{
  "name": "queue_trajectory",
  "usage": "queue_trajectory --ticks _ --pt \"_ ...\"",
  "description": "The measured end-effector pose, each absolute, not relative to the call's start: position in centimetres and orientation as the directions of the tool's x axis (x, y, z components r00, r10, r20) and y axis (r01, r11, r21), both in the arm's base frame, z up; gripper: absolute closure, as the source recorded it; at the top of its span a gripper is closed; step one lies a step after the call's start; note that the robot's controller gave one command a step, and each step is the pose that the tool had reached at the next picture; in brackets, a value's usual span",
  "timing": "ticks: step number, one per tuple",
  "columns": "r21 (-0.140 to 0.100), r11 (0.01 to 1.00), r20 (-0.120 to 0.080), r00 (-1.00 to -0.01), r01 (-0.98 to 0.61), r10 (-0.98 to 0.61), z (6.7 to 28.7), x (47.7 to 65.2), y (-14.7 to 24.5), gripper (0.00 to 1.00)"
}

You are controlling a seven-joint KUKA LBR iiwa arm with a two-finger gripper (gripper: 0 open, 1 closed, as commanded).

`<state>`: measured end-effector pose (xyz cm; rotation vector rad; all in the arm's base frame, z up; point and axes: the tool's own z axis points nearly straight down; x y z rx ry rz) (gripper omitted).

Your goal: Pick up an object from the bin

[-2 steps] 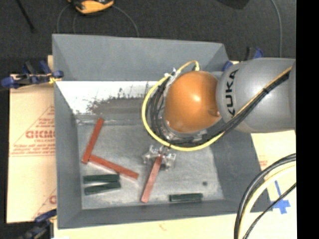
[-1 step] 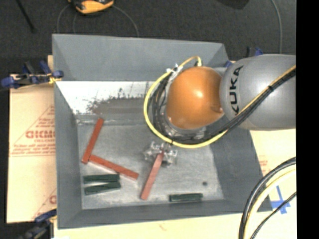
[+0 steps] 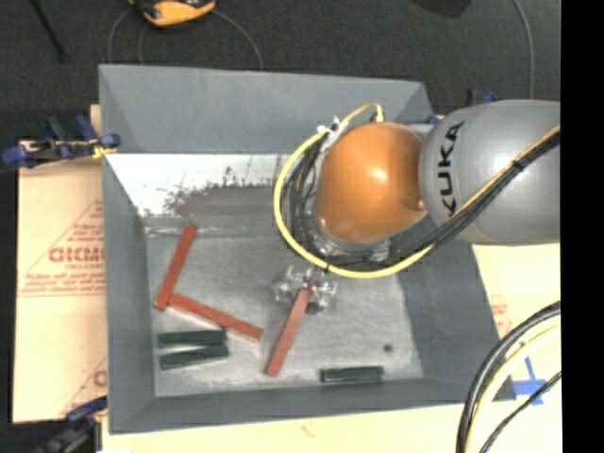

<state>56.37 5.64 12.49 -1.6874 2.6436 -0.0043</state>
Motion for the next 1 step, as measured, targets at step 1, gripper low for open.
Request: queue_trajectory --ticks 1 --pt "-0.004 0.422 -0.003 -0.422 -0.906 -0.906 12.98 56.38 5.63 1.0"
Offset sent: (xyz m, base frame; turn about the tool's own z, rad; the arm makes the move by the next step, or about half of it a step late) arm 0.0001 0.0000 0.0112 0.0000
